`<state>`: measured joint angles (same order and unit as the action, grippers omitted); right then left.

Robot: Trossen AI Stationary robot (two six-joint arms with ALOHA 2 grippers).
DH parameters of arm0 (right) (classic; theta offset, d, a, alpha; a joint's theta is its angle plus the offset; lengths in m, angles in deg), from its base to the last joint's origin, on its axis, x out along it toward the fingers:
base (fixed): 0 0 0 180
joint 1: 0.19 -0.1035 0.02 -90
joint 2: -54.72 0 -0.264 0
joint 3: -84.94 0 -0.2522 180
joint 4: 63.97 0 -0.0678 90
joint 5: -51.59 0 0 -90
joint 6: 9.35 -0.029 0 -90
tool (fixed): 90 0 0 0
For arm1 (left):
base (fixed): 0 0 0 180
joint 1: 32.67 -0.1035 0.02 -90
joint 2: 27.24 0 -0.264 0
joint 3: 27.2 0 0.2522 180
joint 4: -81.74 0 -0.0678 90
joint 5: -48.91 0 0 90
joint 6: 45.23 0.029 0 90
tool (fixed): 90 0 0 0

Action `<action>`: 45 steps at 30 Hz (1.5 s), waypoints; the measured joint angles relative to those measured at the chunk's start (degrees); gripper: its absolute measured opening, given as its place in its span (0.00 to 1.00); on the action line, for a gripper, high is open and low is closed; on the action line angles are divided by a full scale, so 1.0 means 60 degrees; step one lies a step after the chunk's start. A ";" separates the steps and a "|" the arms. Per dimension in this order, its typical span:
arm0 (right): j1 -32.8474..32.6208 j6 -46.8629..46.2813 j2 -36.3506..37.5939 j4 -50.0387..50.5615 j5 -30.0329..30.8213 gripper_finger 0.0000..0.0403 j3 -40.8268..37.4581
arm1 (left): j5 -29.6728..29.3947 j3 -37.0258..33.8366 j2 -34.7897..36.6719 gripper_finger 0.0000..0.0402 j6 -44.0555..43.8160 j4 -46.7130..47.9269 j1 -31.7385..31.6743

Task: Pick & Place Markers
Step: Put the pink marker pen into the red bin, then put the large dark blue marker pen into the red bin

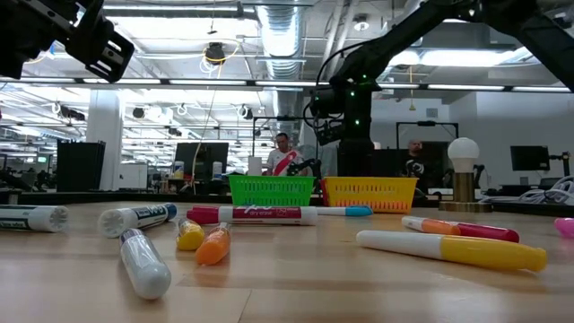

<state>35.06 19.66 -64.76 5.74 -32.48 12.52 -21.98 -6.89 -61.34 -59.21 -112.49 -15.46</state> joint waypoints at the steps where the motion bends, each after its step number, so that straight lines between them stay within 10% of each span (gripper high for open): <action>1: 0.0000 0.0000 0.0000 -0.0029 0.0000 0.22 0.0000 | 0.0000 0.0000 0.0000 0.60 0.0000 -0.0015 0.0000; 24: -0.0208 0.0258 0.0000 -0.0313 0.0091 0.25 0.0000 | 0.0000 0.0000 0.0000 0.60 0.0000 -0.0090 0.0000; 32: -0.0416 0.1002 0.0020 -0.0115 0.2717 0.27 0.0000 | 0.0000 0.0000 -0.0003 0.60 0.0000 -0.0094 0.0000; 45: -0.1154 -0.0138 0.1790 0.0114 0.2075 0.25 0.0015 | 0.0000 0.0000 -0.0004 0.60 0.0000 -0.0098 -0.0004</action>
<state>28.13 18.84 -54.02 6.43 -20.03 12.61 -21.98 -6.89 -61.37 -59.21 -113.08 -15.48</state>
